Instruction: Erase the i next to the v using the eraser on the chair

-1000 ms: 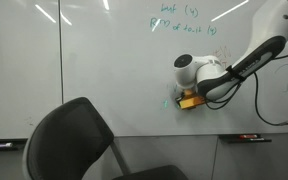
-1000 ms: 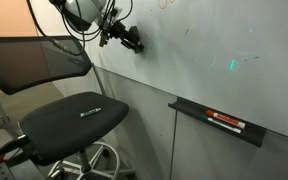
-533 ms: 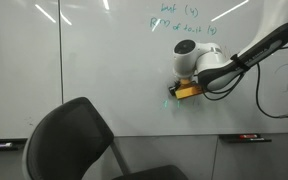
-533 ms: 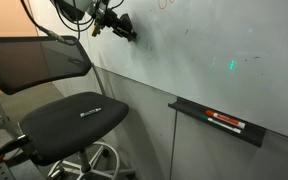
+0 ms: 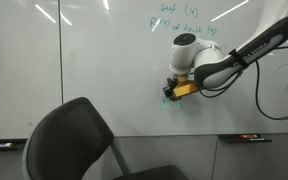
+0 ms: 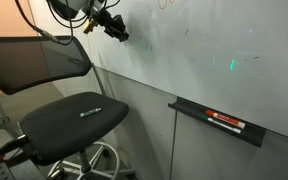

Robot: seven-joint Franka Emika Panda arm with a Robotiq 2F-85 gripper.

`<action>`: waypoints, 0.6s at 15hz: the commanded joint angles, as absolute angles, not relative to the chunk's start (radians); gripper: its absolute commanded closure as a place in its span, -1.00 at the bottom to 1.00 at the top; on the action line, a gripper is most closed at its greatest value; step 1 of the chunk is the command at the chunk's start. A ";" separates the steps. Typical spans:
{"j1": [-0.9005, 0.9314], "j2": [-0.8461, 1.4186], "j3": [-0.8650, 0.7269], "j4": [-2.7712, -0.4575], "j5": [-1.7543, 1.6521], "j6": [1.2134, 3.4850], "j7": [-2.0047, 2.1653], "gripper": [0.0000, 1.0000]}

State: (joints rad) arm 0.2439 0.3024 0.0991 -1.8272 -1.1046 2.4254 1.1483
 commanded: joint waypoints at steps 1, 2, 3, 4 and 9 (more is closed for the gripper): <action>0.220 0.290 0.134 -1.834 -0.965 2.411 0.922 0.36; 0.219 0.289 0.136 -1.832 -0.916 2.402 0.859 0.36; 0.222 0.287 0.135 -1.827 -0.872 2.389 0.807 0.36; 0.224 0.285 0.134 -1.822 -0.827 2.372 0.755 0.36; 0.246 0.290 0.114 -1.762 -0.671 2.222 0.594 0.36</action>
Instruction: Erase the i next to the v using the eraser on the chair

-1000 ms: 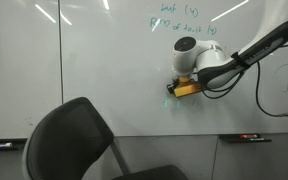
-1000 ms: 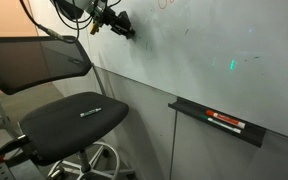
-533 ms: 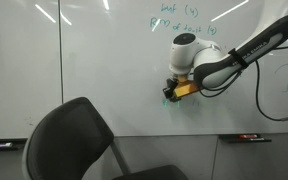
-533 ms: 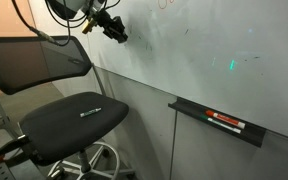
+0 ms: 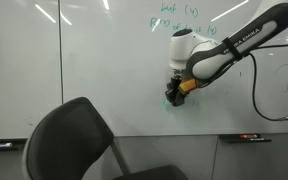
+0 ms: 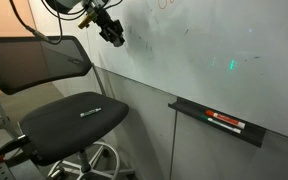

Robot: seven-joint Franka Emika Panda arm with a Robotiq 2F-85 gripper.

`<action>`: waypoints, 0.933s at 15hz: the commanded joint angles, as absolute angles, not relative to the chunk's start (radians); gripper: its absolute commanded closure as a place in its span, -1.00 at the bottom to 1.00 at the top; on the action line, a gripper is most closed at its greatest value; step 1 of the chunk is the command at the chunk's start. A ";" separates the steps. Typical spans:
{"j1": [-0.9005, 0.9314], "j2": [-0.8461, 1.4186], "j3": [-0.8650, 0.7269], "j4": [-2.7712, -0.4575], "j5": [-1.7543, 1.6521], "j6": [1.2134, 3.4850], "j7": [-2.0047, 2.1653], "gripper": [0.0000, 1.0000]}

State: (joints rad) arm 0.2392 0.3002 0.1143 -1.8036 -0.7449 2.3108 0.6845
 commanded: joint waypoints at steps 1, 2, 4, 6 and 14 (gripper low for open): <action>0.250 0.292 0.111 -1.748 -0.657 2.193 0.580 0.36; 0.254 0.293 0.109 -1.737 -0.647 2.169 0.566 0.36; 0.264 0.295 0.109 -1.716 -0.640 2.130 0.549 0.36; 0.278 0.302 0.110 -1.694 -0.651 2.097 0.548 0.36; 0.340 0.372 0.115 -1.588 -0.670 2.018 0.549 0.36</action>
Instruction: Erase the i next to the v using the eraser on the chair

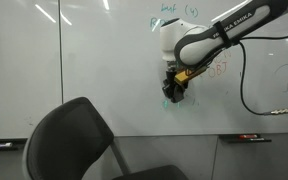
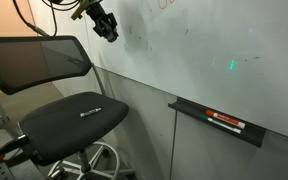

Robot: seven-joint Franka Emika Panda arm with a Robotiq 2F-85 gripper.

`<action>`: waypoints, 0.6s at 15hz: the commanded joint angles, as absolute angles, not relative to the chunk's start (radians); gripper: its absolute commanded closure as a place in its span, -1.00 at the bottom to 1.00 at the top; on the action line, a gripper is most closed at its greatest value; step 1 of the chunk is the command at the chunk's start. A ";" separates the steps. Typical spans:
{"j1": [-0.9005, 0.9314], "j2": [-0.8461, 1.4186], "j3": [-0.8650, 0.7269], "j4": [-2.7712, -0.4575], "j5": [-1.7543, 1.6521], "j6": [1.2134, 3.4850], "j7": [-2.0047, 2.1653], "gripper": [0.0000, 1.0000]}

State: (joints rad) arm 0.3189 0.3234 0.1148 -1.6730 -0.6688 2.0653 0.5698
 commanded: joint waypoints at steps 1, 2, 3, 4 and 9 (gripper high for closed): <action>0.348 0.385 0.114 -1.569 -0.671 2.010 0.548 0.36; 0.354 0.403 0.111 -1.549 -0.674 2.001 0.547 0.36; 0.361 0.418 0.107 -1.529 -0.681 1.993 0.548 0.36; 0.366 0.436 0.103 -1.508 -0.686 1.987 0.546 0.36; 0.384 0.510 0.080 -1.407 -0.711 1.963 0.544 0.36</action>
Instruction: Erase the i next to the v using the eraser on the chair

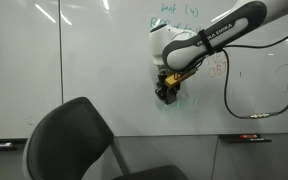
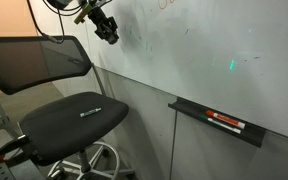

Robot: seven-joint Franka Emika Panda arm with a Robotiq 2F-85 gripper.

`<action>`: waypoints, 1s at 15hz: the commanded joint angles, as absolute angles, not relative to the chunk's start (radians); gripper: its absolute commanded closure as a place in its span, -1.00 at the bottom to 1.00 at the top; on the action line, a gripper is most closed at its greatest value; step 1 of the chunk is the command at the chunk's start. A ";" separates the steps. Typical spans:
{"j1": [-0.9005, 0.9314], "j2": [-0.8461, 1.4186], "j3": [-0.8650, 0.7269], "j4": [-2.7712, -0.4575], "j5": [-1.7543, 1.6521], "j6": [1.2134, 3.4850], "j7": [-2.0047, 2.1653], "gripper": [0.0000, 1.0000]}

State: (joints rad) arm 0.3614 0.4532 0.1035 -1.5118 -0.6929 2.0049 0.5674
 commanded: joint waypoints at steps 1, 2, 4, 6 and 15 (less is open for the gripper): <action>0.385 0.523 0.074 -1.387 -0.712 1.959 0.544 0.36; 0.384 0.535 0.068 -1.369 -0.709 1.954 0.543 0.36; 0.382 0.558 0.056 -1.335 -0.703 1.943 0.542 0.36; 0.381 0.582 0.039 -1.302 -0.702 1.932 0.549 0.36; 0.364 0.681 0.001 -1.200 -0.649 1.832 0.547 0.36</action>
State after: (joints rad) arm 0.3688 0.6166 0.0271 -1.3019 -0.6650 1.8594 0.5668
